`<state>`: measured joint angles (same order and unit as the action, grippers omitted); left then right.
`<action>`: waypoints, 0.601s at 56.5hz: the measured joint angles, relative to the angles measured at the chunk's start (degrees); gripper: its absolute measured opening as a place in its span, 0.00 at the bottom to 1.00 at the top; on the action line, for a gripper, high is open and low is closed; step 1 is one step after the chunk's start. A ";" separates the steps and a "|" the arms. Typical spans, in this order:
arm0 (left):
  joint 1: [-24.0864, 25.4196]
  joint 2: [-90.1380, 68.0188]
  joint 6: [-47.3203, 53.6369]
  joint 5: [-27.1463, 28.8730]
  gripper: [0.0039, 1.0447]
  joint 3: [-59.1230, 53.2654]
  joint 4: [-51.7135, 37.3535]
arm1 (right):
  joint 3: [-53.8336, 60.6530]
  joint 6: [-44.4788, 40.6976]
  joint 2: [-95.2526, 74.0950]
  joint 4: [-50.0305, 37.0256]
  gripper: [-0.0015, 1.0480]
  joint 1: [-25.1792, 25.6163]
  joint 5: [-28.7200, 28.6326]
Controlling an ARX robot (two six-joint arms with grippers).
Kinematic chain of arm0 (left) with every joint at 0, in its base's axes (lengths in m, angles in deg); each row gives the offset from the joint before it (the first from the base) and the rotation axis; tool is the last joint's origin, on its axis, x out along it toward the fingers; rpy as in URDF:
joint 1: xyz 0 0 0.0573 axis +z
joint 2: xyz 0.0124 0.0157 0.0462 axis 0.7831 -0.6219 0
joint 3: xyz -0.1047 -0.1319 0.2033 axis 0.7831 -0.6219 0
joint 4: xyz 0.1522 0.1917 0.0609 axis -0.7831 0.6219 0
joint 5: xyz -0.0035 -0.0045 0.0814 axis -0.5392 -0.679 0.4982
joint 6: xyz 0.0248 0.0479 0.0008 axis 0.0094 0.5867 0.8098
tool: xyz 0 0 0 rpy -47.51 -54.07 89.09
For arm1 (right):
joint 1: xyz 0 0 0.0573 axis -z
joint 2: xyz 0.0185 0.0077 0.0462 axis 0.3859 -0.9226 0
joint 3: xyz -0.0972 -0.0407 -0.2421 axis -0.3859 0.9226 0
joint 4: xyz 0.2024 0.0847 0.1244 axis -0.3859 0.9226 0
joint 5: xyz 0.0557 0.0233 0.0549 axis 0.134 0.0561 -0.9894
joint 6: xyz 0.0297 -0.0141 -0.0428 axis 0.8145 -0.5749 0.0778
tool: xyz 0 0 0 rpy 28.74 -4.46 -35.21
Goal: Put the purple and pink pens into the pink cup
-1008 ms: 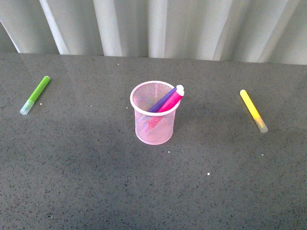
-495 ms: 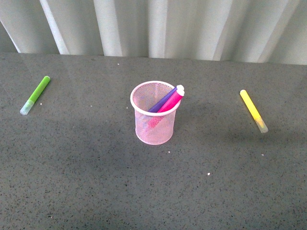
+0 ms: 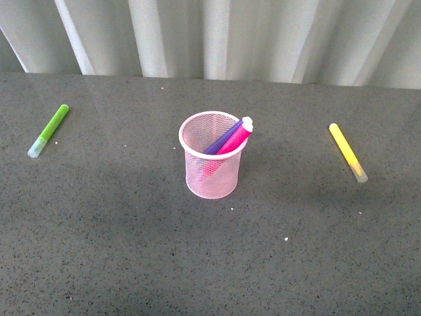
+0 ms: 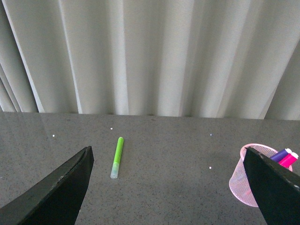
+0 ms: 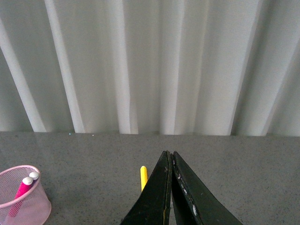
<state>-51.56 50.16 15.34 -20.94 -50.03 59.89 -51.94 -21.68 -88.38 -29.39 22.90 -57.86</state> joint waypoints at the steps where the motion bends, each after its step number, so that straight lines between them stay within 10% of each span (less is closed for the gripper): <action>1: 0.00 0.00 0.00 0.00 0.94 0.00 0.00 | 0.00 0.00 0.52 0.52 0.03 0.00 0.02; 34: 0.00 0.00 0.00 -0.02 0.94 0.00 0.00 | -0.02 0.02 13.75 13.84 0.03 0.00 0.17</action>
<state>-51.56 50.16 15.34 -20.96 -50.03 59.89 -51.96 -21.66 -74.63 -15.56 22.90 -57.69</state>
